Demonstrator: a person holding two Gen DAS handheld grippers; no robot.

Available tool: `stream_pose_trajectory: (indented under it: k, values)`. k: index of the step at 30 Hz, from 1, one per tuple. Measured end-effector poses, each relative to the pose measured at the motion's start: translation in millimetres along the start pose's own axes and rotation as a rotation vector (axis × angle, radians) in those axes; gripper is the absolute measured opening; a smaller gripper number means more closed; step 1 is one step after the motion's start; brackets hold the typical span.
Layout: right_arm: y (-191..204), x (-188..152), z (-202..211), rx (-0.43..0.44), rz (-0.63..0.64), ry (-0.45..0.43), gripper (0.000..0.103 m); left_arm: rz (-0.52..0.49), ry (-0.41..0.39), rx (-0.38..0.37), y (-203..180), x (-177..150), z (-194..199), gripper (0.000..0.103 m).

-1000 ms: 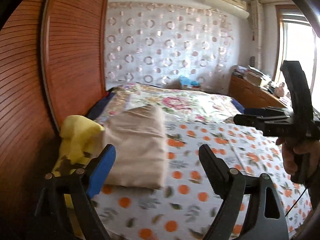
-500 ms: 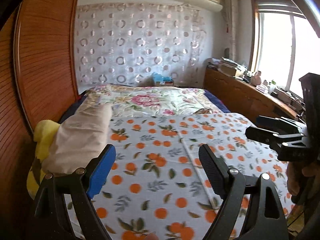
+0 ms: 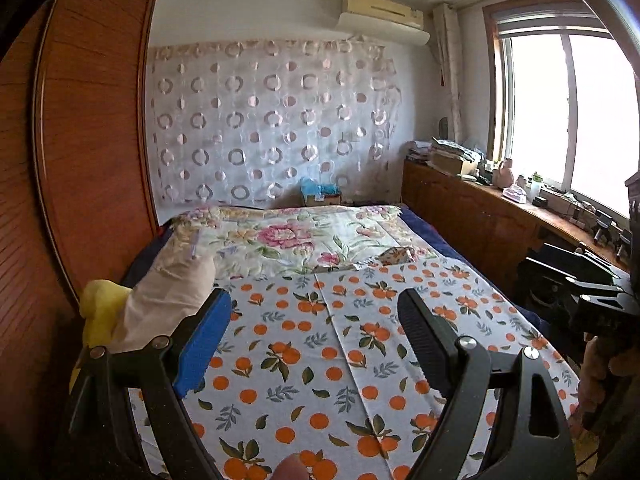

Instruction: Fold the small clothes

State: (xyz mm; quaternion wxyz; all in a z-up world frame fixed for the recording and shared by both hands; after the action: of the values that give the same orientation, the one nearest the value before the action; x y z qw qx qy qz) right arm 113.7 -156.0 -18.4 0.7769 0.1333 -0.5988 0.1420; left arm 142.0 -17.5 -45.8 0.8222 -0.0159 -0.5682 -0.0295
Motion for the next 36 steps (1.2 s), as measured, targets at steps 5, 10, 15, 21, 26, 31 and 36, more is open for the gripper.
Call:
stream_pose_trajectory:
  k: [5, 10, 15, 21, 26, 31, 36]
  values:
    - [4, -8, 11, -0.015, -0.003, -0.031, 0.084, 0.005, -0.026, 0.013, 2, 9, 12, 0.085]
    - [9, -13, 5, -0.021, 0.008, -0.043, 0.084, 0.009, -0.030, 0.015, 3, 12, 15, 0.085]
    - [6, -13, -5, -0.023, 0.016, -0.042, 0.084, 0.010, -0.029, 0.016, 3, 12, 15, 0.085]
    - [-4, -9, -6, -0.024, 0.013, -0.039, 0.084, 0.016, -0.030, 0.023, 6, 10, 14, 0.085]
    - [-12, -8, -8, -0.029, 0.008, -0.033, 0.084, 0.016, -0.027, 0.033, 9, 6, 12, 0.086]
    - [-15, -7, -9, -0.026, 0.012, -0.032, 0.084, 0.016, -0.024, 0.035, 11, 6, 12, 0.085]
    - [-18, -5, -10, -0.025, 0.018, -0.034, 0.084, 0.015, -0.024, 0.037, 13, 3, 12, 0.085]
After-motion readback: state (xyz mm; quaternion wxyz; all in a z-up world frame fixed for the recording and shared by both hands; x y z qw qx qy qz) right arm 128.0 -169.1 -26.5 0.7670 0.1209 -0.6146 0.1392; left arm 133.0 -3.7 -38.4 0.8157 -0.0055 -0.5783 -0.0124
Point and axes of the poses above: each gripper's, at about its wrist camera, not at the fingertips, and z roughly against the way its jaws point, y to its left, x to its top, the point moved 9 cm from there along -z, roughly the way its jaws point, and after that the axes turned 2 degrees about -z, right-handed, at the moved point
